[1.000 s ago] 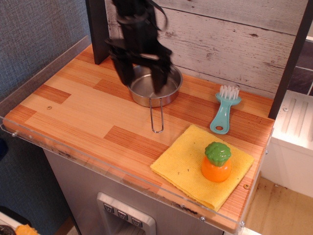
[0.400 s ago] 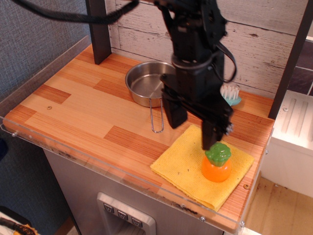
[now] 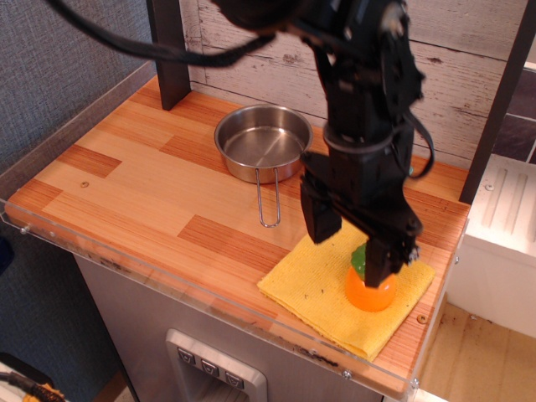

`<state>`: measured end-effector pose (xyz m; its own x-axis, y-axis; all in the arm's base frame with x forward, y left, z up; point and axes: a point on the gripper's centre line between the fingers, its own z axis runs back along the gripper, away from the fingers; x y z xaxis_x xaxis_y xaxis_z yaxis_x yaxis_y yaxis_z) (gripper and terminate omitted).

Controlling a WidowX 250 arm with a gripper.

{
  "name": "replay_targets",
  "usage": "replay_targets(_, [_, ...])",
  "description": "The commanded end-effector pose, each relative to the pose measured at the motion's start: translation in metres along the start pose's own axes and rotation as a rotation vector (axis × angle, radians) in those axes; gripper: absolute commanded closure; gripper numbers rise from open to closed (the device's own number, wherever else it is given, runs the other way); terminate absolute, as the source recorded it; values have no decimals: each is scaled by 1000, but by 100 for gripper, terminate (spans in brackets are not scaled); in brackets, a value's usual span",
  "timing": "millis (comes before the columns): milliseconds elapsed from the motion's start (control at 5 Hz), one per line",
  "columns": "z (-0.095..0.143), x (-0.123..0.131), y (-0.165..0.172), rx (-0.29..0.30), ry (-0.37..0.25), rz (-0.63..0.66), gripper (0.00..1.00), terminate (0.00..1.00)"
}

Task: Place the orange bottle into the silver pot.

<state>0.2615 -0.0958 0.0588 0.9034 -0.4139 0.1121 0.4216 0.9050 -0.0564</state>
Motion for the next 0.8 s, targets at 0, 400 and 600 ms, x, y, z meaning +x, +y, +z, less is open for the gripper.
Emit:
replay_targets(0, [-8, 10, -11, 21, -20, -33, 0, 0])
replay_targets(400, [0, 12, -17, 29, -54, -53, 100, 0])
replay_targets(600, [33, 12, -4, 31, -121, -19, 100, 0])
